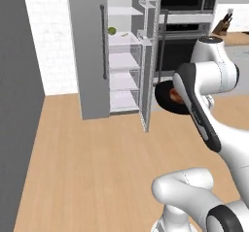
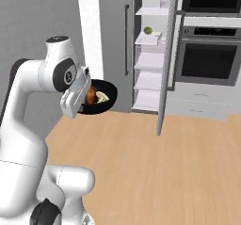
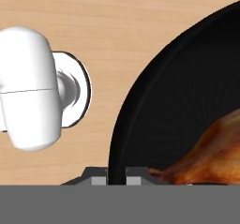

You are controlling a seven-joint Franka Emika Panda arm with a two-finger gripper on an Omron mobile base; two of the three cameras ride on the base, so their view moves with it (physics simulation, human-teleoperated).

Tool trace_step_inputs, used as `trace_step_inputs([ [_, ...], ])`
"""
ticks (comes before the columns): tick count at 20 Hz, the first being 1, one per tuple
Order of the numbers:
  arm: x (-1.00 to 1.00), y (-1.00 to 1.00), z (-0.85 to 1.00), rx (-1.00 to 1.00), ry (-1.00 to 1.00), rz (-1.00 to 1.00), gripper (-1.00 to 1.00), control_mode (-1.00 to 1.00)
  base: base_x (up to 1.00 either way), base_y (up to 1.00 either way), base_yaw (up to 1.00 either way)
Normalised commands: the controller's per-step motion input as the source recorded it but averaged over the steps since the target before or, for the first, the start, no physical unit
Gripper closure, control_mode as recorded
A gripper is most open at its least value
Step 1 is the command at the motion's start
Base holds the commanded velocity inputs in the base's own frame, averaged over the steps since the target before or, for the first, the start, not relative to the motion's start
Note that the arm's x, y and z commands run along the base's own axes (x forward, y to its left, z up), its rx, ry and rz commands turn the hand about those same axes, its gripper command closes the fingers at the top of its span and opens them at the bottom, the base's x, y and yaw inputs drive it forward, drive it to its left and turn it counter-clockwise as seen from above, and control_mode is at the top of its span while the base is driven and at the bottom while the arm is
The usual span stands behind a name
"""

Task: Pick the chicken drumstick and mushroom from their plates and place them in the bowl. Then put the bowl in the fridge.

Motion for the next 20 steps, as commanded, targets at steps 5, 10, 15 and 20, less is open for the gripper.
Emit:
trace_step_inputs([
  [5, 0.0, 0.0, 0.0, 0.0, 0.0, 0.0, 1.0, 1.0, 0.89, 0.05, -0.01],
  [10, 0.0, 0.0, 0.0, 0.0, 0.0, 0.0, 1.0, 1.0, 0.96, 0.0, -0.03],
  [15, 0.0, 0.0, 0.0, 0.0, 0.0, 0.0, 1.0, 1.0, 1.0, 0.07, 0.0],
  [20, 0.0, 0.0, 0.0, 0.0, 0.0, 0.0, 1.0, 1.0, 1.0, 0.12, 0.0],
])
